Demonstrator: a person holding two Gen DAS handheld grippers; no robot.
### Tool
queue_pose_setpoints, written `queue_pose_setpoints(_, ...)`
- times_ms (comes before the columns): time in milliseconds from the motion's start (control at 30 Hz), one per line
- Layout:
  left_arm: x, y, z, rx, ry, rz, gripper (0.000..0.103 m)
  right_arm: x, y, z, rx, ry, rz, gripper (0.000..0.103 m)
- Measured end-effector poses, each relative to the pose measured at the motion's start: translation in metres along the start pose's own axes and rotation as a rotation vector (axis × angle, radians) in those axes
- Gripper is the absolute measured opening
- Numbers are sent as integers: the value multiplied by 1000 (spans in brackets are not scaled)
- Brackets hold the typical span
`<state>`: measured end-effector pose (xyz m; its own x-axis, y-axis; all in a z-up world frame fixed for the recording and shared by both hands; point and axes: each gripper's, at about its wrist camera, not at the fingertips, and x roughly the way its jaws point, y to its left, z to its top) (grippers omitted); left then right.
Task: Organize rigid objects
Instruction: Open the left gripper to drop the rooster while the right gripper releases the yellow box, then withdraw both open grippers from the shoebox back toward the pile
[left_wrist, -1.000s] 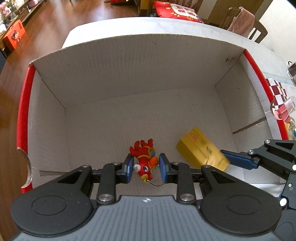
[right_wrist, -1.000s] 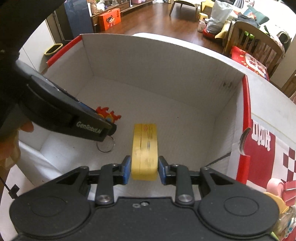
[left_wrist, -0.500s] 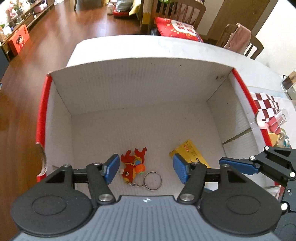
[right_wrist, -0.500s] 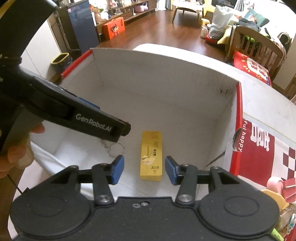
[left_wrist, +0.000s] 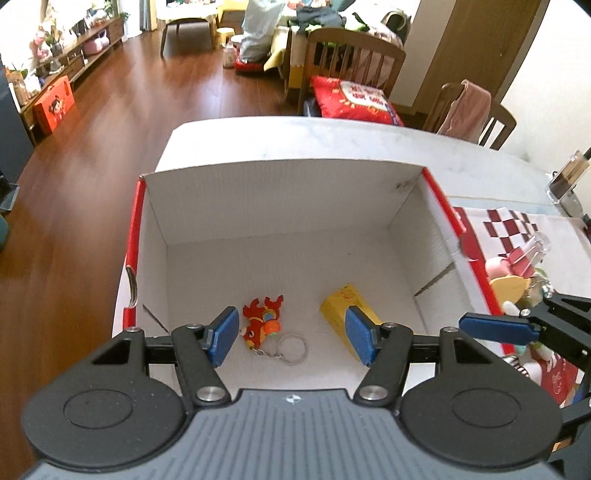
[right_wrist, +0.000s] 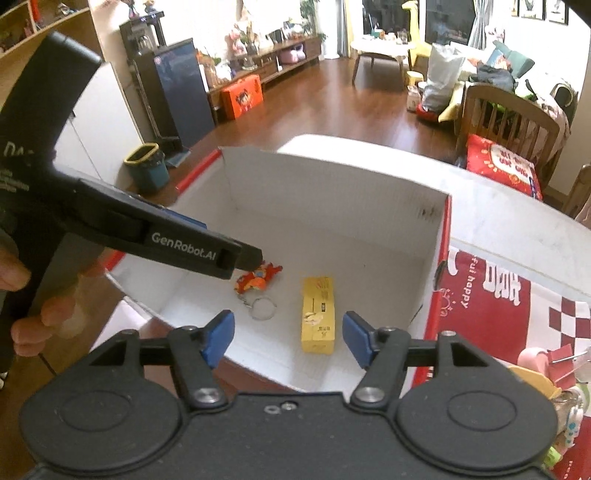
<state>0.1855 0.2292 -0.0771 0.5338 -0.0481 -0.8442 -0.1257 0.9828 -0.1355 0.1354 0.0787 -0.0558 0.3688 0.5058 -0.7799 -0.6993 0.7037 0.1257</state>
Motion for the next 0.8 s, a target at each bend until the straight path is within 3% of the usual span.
queue_pose_setpoints(167,-22,-12,-11,2,-45,-1,63,-20,-8,-3,8,-43,18,70)
queue_pose_setpoints(467,-55,-46,-24,23,-127,41,63,-60,-27,-17,31,-126,38,83)
queue_pose_setpoints(800,-80,-86,-43,25,-182,69,73,-102,-61,-45,66,-214,66,97)
